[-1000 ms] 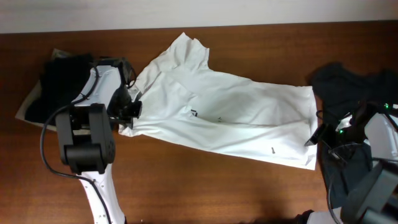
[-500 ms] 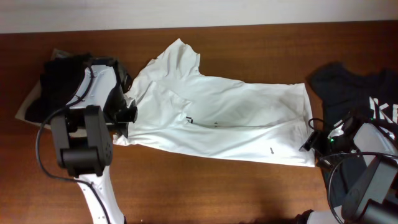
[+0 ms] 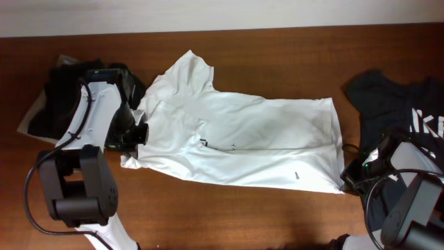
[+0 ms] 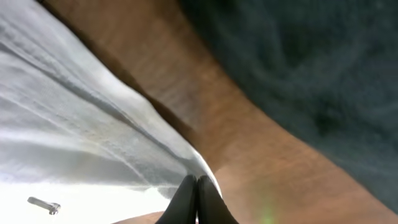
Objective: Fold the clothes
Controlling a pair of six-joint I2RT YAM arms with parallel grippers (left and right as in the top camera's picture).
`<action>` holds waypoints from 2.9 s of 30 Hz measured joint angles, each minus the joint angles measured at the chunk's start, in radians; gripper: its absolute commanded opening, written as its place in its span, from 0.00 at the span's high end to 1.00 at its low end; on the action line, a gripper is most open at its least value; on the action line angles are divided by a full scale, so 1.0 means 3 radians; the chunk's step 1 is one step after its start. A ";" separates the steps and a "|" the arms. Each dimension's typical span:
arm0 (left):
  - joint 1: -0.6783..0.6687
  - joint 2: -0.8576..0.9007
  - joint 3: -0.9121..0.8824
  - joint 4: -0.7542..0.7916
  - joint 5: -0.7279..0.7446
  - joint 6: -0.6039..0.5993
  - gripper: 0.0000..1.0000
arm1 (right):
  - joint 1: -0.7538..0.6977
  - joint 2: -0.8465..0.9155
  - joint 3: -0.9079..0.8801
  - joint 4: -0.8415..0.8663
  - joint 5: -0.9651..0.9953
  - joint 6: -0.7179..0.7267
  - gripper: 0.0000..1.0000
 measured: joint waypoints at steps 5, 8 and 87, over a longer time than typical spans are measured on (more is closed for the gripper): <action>0.0000 -0.0113 -0.0197 0.0011 -0.0001 -0.0039 0.79 | 0.0000 -0.0001 0.0069 -0.0111 0.0167 0.0020 0.60; 0.0000 -0.0248 -0.0266 0.0108 -0.0004 -0.0069 0.55 | 0.0000 -0.0003 0.0327 -0.0111 -0.0130 -0.0272 0.57; 0.0000 -0.1284 0.0233 0.0354 0.0004 -0.0076 0.34 | -0.0649 -0.0439 0.0910 -0.0397 0.1099 0.0554 0.93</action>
